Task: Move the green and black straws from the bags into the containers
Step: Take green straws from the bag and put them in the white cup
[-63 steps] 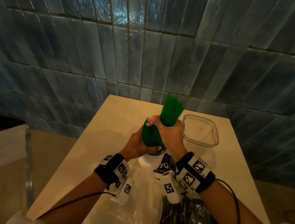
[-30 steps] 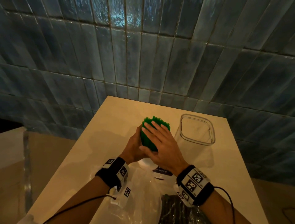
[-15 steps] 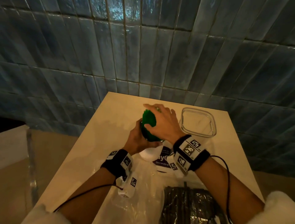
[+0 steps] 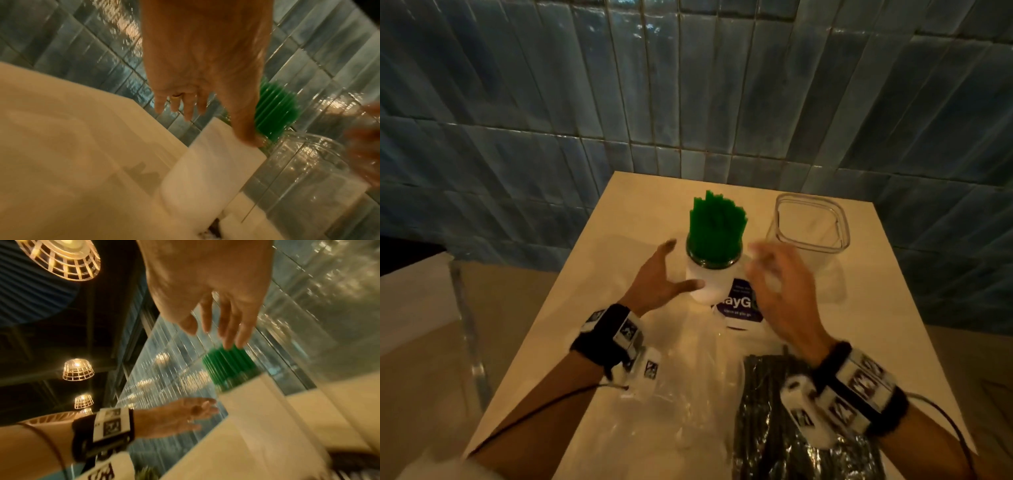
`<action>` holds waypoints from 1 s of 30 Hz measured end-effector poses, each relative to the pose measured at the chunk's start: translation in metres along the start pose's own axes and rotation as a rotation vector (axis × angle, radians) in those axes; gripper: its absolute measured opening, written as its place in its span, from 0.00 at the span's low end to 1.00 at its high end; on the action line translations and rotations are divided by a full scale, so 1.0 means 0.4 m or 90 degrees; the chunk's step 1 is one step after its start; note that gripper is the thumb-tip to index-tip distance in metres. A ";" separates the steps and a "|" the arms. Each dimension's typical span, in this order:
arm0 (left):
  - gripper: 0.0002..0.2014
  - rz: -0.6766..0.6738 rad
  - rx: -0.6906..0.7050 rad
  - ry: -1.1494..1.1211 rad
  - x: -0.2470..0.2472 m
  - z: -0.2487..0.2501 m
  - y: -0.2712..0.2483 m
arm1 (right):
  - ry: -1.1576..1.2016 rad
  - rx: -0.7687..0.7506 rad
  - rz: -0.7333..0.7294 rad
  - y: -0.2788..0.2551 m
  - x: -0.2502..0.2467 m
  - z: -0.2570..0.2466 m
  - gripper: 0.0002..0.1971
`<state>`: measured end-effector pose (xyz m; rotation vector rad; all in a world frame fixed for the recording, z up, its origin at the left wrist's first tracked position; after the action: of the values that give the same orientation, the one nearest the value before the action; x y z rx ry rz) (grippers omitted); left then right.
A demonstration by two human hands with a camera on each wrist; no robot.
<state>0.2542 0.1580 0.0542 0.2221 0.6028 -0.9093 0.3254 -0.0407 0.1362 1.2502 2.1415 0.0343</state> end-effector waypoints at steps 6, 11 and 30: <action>0.63 -0.242 0.016 0.295 -0.047 -0.224 -0.204 | -0.138 0.361 -0.495 -0.240 0.143 0.143 0.56; 0.72 -0.400 -0.048 0.399 -0.025 -0.338 -0.378 | -0.166 0.348 -0.454 -0.276 0.214 0.133 0.57; 0.67 -0.196 0.039 0.504 -0.022 -0.319 -0.448 | -0.263 0.210 -0.688 -0.152 0.291 0.094 0.25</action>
<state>0.0578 0.1097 -0.0323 0.5681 1.3687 -1.1323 0.2602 0.0070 0.0259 0.0795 2.2041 -0.9641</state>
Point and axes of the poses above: each hand's wrist, its own y-axis towards the middle knuckle, its own x-axis out of the palm, z = x × y, the point moved 4 cm from there along y, towards the middle knuckle, and after that the axes turned 5 degrees about z, right-handed, at the moved point
